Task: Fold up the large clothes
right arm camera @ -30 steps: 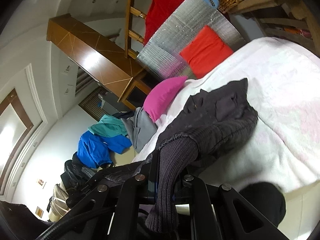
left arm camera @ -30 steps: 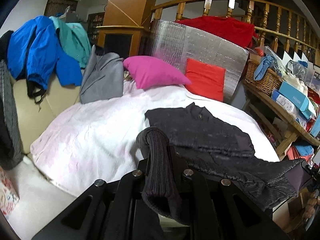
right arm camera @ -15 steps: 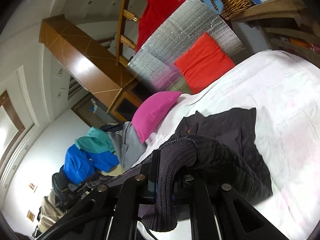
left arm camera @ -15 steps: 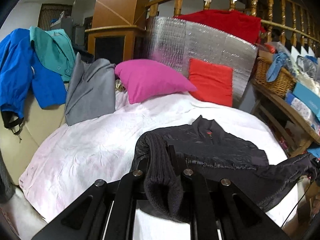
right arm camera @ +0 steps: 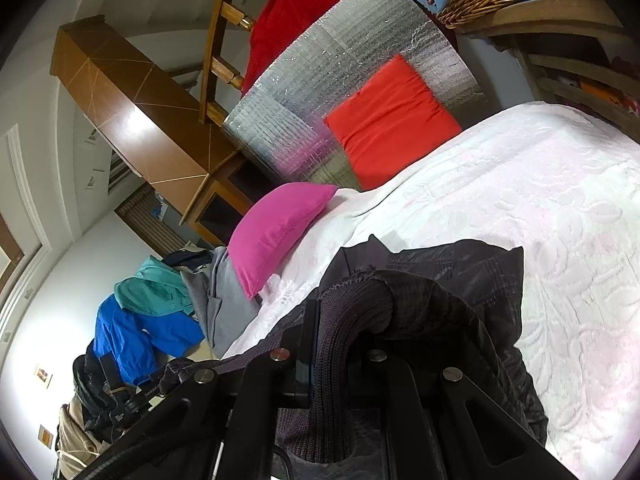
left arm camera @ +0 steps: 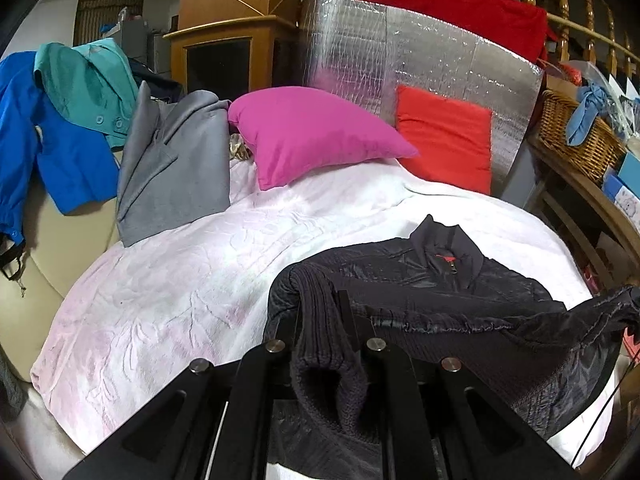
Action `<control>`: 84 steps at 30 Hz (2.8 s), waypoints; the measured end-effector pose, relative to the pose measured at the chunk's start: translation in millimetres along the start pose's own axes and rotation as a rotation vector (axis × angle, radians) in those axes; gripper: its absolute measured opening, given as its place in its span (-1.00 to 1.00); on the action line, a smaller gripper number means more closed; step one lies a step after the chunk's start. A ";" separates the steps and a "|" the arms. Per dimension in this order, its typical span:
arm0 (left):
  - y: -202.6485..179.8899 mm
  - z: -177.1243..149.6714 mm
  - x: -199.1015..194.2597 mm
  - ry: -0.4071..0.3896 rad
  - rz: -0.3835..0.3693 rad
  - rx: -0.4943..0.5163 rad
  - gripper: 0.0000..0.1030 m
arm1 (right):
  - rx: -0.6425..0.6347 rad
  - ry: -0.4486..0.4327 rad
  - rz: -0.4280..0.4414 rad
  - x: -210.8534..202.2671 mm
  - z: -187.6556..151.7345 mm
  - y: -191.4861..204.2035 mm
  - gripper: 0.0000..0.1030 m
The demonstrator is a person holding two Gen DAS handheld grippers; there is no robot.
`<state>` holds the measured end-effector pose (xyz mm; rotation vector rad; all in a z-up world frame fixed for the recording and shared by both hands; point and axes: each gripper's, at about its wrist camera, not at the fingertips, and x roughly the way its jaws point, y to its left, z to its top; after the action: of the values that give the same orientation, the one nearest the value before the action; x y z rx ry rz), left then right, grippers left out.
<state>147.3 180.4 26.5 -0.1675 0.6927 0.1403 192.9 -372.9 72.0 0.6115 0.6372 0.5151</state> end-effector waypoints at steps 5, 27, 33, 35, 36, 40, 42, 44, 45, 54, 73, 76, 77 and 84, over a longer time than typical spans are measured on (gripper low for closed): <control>-2.2 11.1 16.4 0.014 0.002 0.002 -0.80 | -0.009 -0.004 -0.006 10.6 11.4 0.4 -0.84; -38.7 79.4 179.4 0.190 0.064 0.092 -0.80 | 0.049 0.119 -0.188 170.8 91.5 -67.1 -0.85; -41.4 80.4 226.0 0.265 0.085 0.095 -0.80 | 0.072 0.174 -0.231 208.3 94.5 -92.4 -0.85; -42.9 79.8 237.3 0.284 0.094 0.099 -0.80 | 0.081 0.195 -0.251 218.8 92.5 -101.1 -0.85; -43.3 79.6 242.8 0.297 0.096 0.099 -0.79 | 0.088 0.200 -0.255 221.5 90.9 -105.4 -0.85; -39.0 81.3 252.0 0.307 0.075 0.066 -0.72 | 0.160 0.236 -0.257 231.1 84.8 -125.0 -0.83; -33.7 83.1 252.5 0.314 0.045 0.022 -0.67 | 0.180 0.243 -0.252 231.8 84.5 -128.0 -0.79; -29.1 86.4 249.0 0.321 -0.009 -0.019 -0.52 | 0.204 0.240 -0.239 230.0 85.4 -128.2 -0.72; -27.0 88.5 246.5 0.319 -0.036 -0.038 -0.36 | 0.209 0.240 -0.231 228.7 86.2 -126.6 -0.67; 9.6 111.8 195.1 0.141 -0.130 -0.196 0.59 | 0.142 0.144 -0.169 190.2 104.8 -96.9 0.67; -36.6 65.4 282.3 0.358 -0.032 0.152 -0.49 | -0.284 0.435 -0.455 238.1 84.3 -106.4 -0.66; -31.6 68.5 284.7 0.327 -0.001 0.134 -0.56 | -0.307 0.334 -0.495 222.7 100.6 -101.6 -0.69; -29.5 63.9 292.5 0.350 0.017 0.127 -0.55 | -0.271 0.344 -0.510 226.4 101.9 -113.8 -0.69; -26.7 60.8 295.8 0.322 0.056 0.103 -0.17 | -0.092 0.335 -0.529 231.9 87.1 -147.8 -0.42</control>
<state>415.1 188.0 -115.3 -0.0724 1.0242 0.1318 449.6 -367.7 -59.5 0.2492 1.0475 0.1456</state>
